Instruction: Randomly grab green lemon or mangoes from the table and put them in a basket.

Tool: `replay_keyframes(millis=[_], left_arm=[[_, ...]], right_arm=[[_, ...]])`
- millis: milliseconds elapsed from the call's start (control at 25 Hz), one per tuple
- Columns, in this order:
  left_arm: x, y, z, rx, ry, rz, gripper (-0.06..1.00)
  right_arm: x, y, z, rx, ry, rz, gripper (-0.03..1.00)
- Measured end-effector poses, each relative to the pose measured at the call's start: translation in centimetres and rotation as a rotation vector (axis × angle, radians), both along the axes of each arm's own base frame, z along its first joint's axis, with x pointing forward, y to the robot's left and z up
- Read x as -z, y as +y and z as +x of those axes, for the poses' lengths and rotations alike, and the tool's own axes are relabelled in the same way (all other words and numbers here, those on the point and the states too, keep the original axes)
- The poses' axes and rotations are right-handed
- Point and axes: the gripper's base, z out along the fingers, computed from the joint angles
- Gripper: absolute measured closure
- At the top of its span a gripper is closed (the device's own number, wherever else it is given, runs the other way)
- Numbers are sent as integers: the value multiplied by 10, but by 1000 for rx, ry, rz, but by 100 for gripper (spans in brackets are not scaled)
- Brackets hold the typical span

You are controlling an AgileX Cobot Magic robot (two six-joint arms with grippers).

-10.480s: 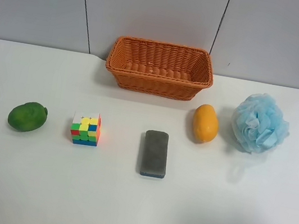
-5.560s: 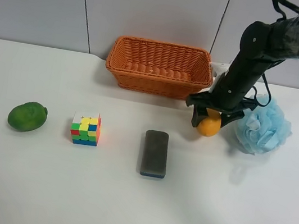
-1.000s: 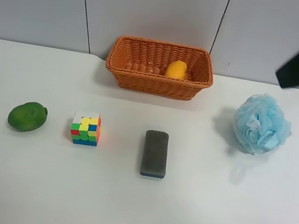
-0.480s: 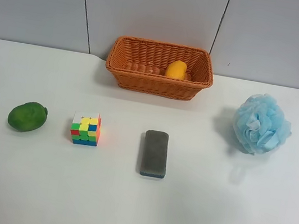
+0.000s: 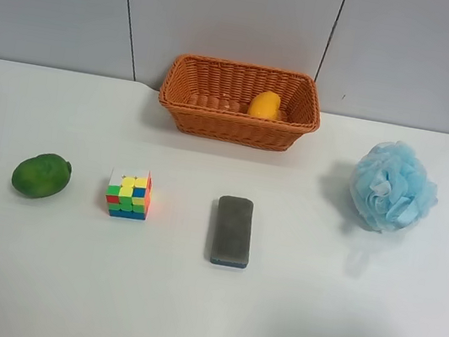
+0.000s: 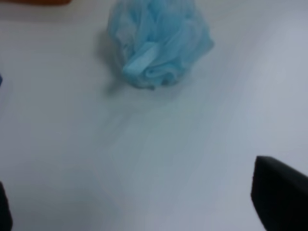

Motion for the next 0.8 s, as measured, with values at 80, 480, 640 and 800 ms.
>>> replay_keyframes(millis=[80, 480, 640, 800], left_arm=[[0, 0, 0, 0, 0, 0, -5], [0, 0, 0, 0, 0, 1, -5], [0, 0, 0, 0, 0, 1, -5], [0, 0, 0, 0, 0, 1, -5]], right_arm=[[3, 0, -1, 15, -31, -13, -2], [4, 0, 1, 22, -41, -18, -2], [4, 0, 1, 22, -41, -18, -2], [4, 0, 1, 22, -41, -18, -2]])
